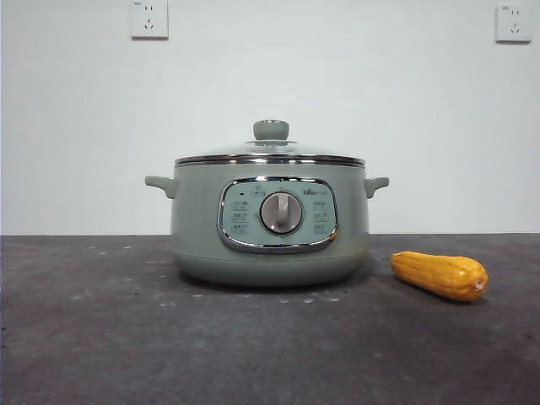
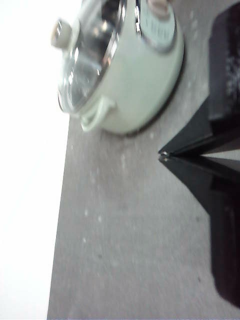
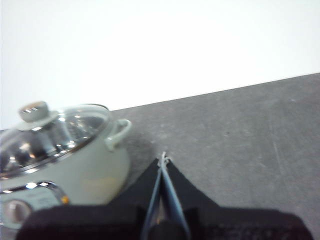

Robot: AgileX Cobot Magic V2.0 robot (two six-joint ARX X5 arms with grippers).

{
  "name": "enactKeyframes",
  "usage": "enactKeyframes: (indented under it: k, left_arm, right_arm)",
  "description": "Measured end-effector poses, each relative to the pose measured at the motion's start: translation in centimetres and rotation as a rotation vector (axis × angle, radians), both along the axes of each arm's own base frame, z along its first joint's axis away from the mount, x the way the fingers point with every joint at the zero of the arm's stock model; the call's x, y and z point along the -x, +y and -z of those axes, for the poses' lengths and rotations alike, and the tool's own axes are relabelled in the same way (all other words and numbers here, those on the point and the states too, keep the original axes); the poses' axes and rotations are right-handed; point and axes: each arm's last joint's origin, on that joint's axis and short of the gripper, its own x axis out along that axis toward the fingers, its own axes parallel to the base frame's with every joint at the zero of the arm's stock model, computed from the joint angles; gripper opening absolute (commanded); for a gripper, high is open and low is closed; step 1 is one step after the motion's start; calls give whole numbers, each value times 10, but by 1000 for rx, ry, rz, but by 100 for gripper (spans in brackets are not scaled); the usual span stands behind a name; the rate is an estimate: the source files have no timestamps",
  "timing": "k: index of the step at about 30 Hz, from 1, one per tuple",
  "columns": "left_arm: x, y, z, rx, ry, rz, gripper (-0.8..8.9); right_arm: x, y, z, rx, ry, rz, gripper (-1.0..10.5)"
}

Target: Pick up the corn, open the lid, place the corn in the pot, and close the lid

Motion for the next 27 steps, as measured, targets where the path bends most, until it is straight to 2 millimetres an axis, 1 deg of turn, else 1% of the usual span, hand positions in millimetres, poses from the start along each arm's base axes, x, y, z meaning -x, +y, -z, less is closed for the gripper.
enactKeyframes:
  k: [6, 10, 16, 19, 21, 23, 27]
  left_arm:
    - [10, -4, -47, 24, 21, 120, -7]
    - [15, -6, -79, 15, 51, 171, -7]
    - [21, -6, -128, -36, 84, 195, -7]
    - [24, -8, -152, -53, 75, 235, -7]
    - [24, -9, -162, -63, 86, 261, -7]
    - [23, -11, -168, -75, 105, 286, -7]
    - [15, -13, -168, -81, 146, 322, -7]
  right_arm:
    - [2, 2, -40, 1, 120, -89, -11]
    - [4, 4, -77, 30, 186, -139, -11]
    - [7, 4, -132, 121, 273, -184, -11]
    - [7, 4, -153, 162, 323, -199, -11]
    - [7, 5, -160, 182, 363, -227, -11]
    - [6, 6, -164, 198, 409, -263, -11]
    - [2, 6, -162, 226, 488, -292, -11]
